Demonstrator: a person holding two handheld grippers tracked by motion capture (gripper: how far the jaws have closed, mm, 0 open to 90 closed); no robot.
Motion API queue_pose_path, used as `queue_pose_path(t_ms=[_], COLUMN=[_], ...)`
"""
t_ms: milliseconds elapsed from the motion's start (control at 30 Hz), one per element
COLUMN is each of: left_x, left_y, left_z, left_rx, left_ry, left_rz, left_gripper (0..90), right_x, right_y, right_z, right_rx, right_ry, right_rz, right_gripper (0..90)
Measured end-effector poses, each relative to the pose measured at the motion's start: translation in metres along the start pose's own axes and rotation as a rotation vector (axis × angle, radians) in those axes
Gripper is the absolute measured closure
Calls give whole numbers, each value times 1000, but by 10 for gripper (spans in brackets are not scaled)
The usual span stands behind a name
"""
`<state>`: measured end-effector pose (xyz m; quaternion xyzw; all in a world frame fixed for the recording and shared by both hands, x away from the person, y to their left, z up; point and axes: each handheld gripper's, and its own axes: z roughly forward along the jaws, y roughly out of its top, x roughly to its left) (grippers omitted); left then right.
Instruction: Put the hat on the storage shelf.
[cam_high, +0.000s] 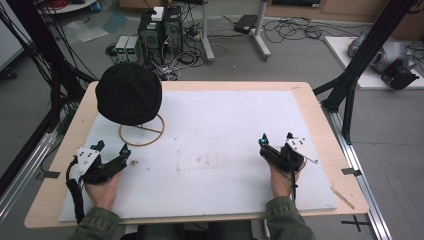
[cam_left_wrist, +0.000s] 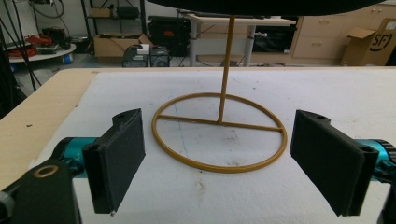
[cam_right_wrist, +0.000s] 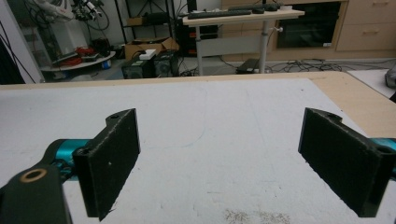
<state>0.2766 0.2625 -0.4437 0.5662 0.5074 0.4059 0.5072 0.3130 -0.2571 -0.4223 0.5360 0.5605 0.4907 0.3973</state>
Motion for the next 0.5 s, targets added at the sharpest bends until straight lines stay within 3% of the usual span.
queue_pose_path(t_ms=[500], left_x=[0], left_y=[0], left_z=[1], left_rx=[2], left_ry=[-3], left_rz=[-8], left_gripper=[181], right_x=[-2], right_y=[0], right_z=[1], right_rx=[-1], right_ry=[-1], right_rz=[10], right_gripper=[118])
